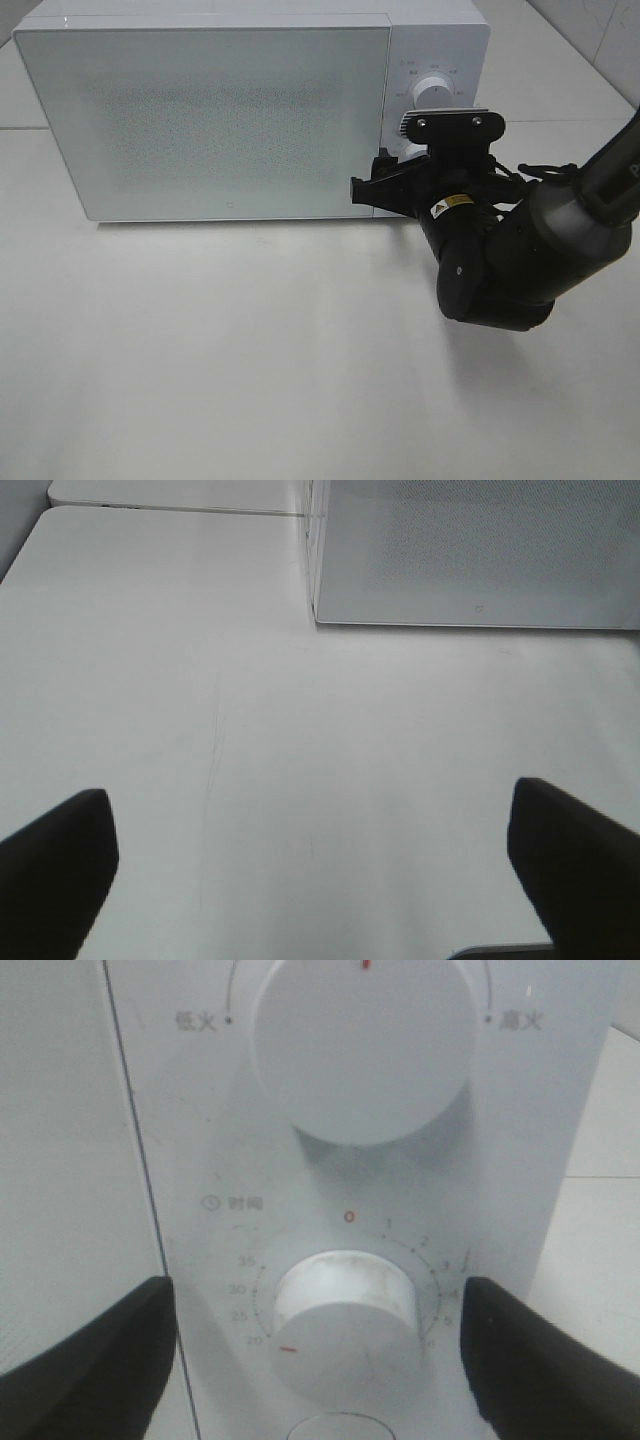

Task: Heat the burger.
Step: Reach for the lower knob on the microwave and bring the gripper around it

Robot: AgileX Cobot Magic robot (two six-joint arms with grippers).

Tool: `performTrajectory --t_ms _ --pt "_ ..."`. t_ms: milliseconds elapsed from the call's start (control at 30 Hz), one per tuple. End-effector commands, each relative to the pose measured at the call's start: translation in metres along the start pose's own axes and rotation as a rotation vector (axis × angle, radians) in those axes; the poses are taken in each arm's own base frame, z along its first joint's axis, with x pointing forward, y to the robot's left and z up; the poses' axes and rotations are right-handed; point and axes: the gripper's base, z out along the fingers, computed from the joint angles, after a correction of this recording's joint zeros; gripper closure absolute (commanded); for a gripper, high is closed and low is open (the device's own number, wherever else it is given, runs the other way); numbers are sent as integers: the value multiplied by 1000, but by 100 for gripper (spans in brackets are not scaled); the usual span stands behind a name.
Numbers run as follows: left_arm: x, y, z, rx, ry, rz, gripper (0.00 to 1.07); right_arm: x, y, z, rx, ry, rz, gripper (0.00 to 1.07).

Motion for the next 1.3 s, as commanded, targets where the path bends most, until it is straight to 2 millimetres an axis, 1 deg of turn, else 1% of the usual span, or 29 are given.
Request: performTrajectory --t_ms 33,333,467,533,567,633,667,733,767,800,833,867,900,933,967,1000,1033,1300 --pt "1 -1 -2 3 -32 -2 8 -8 -3 2 33 -86 15 32" --pt "1 -1 -2 3 -32 -2 8 -11 -2 4 36 -111 17 33" --pt "1 -1 -2 3 -32 -2 8 -11 -2 4 36 -113 17 36" --pt "1 -1 -2 3 -32 -2 8 -11 -2 4 37 -113 15 40" --pt "1 -1 -2 3 -32 -2 8 -11 -2 4 37 -113 15 40" --pt "1 -1 -2 3 -32 -2 8 -11 -2 4 37 -113 14 47" --pt "1 -1 -2 3 -32 -2 8 -11 -2 4 37 -113 14 47" --pt "1 -1 -2 3 -32 -2 8 -11 -2 4 37 -113 14 58" --pt "1 -1 -2 3 -32 -2 8 -11 -2 4 37 -113 14 58" --pt "1 -1 -2 3 -32 -2 8 -11 -2 4 35 -114 13 69" --pt "1 -1 -2 3 -32 -2 8 -11 -2 4 35 -114 13 69" --pt "1 -1 -2 3 -32 -2 8 -11 -2 4 33 -114 12 76" --pt "1 -1 -2 3 -32 -2 8 -11 -2 4 33 -114 12 90" --pt "1 -1 -2 3 -32 -2 8 -11 -2 4 33 -114 12 90" --pt "1 -1 -2 3 -32 -2 8 -11 -2 4 33 -114 10 100" --pt "1 -1 -2 3 -32 -2 8 -11 -2 4 33 -114 10 100" --pt "1 -1 -2 3 -32 -2 8 -12 -2 4 33 -117 2 107" --pt "1 -1 -2 3 -32 -2 8 -13 0 4 15 -127 -31 107"
